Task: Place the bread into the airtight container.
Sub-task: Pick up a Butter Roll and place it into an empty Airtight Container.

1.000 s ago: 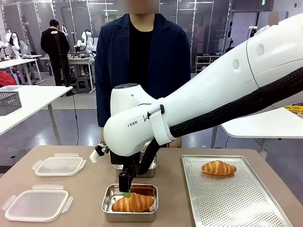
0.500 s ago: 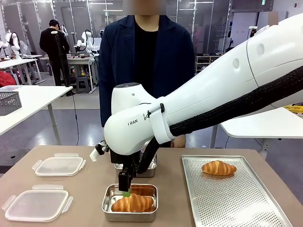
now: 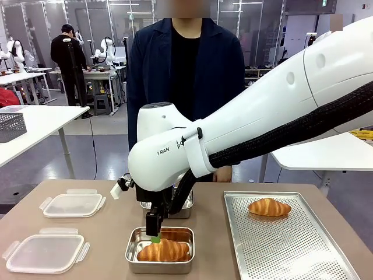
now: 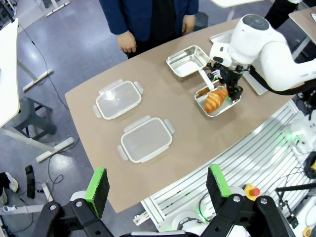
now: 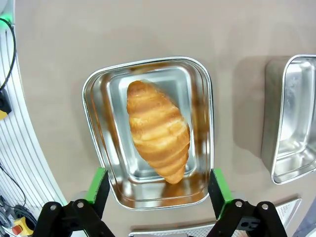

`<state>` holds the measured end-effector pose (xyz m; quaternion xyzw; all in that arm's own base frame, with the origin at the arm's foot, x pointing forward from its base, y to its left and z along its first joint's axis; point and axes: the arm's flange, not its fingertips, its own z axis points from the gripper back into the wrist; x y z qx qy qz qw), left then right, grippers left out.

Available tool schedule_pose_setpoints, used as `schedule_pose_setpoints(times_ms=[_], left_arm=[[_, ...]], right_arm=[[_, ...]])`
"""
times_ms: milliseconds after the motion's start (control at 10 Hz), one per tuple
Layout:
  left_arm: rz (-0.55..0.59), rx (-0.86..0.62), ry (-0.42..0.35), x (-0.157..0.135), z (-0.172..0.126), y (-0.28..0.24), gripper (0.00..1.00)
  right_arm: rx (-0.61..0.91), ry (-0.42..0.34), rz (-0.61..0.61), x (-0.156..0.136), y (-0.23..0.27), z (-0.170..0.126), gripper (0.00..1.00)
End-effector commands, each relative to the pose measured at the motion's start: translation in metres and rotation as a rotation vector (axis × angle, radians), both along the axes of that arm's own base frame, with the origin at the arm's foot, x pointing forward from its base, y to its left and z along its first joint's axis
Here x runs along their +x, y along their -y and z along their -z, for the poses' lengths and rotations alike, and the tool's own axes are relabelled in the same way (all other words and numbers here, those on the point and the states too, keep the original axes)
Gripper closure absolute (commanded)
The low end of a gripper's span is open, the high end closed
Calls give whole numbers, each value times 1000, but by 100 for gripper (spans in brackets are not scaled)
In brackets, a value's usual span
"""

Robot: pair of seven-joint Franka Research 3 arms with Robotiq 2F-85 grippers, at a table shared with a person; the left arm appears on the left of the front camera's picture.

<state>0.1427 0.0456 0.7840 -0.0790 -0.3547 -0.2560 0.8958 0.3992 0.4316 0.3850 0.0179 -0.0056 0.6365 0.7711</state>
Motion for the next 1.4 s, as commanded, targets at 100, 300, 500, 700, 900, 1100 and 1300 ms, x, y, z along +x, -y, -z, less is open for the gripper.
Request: schedule_pose_setpoints(times_ms=[100,300,500,700,900,1100,1300], left_arm=[[17,9,0,-4,-3,0,0],[17,9,0,-4,-3,0,0],[17,9,0,-4,-3,0,0],[17,9,0,-4,-3,0,0],[17,9,0,-4,-3,0,0],[17,9,0,-4,-3,0,0],[17,9,0,-4,-3,0,0]], right_arm=[[-7,1,-6,-2,0,1,0],[-7,1,-6,-2,0,1,0],[17,32,28,-4,9,-26,0],[-2,31,109,-3,56,-64,0],[63,72,145,-18,120,-117,0],[46,180,272,-19,208,-155,0],[71,234,169,-18,293,-146,0]])
